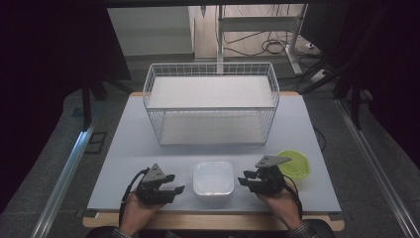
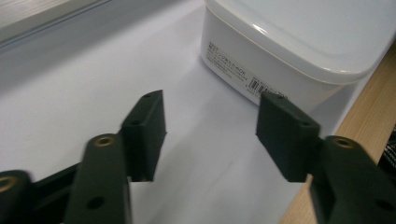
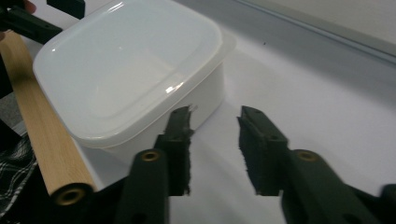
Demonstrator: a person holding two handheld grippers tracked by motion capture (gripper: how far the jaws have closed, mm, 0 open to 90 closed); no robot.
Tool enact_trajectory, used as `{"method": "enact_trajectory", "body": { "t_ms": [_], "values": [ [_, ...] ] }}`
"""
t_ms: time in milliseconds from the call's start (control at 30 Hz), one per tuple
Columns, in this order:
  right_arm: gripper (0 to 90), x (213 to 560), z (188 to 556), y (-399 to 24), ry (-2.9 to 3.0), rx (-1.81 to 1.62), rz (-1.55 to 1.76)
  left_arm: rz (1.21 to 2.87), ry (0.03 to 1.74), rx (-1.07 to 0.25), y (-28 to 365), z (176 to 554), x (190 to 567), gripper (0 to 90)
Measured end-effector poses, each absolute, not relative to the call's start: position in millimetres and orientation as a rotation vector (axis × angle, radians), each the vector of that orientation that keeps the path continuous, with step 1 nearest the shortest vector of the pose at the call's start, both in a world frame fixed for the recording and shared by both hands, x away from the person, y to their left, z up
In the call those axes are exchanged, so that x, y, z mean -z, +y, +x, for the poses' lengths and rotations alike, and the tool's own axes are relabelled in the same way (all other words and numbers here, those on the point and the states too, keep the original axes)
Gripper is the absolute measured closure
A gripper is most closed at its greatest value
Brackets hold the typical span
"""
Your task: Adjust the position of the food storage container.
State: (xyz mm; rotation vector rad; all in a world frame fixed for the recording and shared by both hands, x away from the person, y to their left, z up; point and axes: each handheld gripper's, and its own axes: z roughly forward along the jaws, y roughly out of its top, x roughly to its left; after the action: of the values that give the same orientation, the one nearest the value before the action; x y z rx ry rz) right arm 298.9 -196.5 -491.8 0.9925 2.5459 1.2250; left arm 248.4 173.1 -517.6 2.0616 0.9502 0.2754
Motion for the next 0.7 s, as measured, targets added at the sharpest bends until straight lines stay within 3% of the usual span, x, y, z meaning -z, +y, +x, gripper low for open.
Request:
{"method": "enact_trajectory", "body": {
  "t_ms": [100, 200, 333, 433, 700],
  "values": [
    [54.7, 491.0, 298.4, -198.7, 2.533, -1.233, 0.982, 2.056, 0.949, -0.281, 175.2, 247.1, 516.5, 35.5],
    [42.6, 489.8, 296.1, -199.7, 2.510, -1.251, 0.976, 2.051, 0.936, -0.287, 177.8, 246.3, 516.3, 22.0],
    [35.4, 489.9, 295.2, -199.1, 2.514, -1.258, 0.968, 2.061, 0.927, -0.301, 178.5, 245.5, 516.3, 12.0],
    [25.8, 490.9, 294.1, -197.3, 2.518, -1.286, 0.942, 2.078, 0.912, -0.319, 176.8, 245.1, 518.4, 8.4],
    [18.5, 496.3, 295.3, -194.1, 2.531, -1.286, 0.961, 2.095, 0.873, -0.332, 173.8, 246.0, 523.9, 4.0]
  ]
}}
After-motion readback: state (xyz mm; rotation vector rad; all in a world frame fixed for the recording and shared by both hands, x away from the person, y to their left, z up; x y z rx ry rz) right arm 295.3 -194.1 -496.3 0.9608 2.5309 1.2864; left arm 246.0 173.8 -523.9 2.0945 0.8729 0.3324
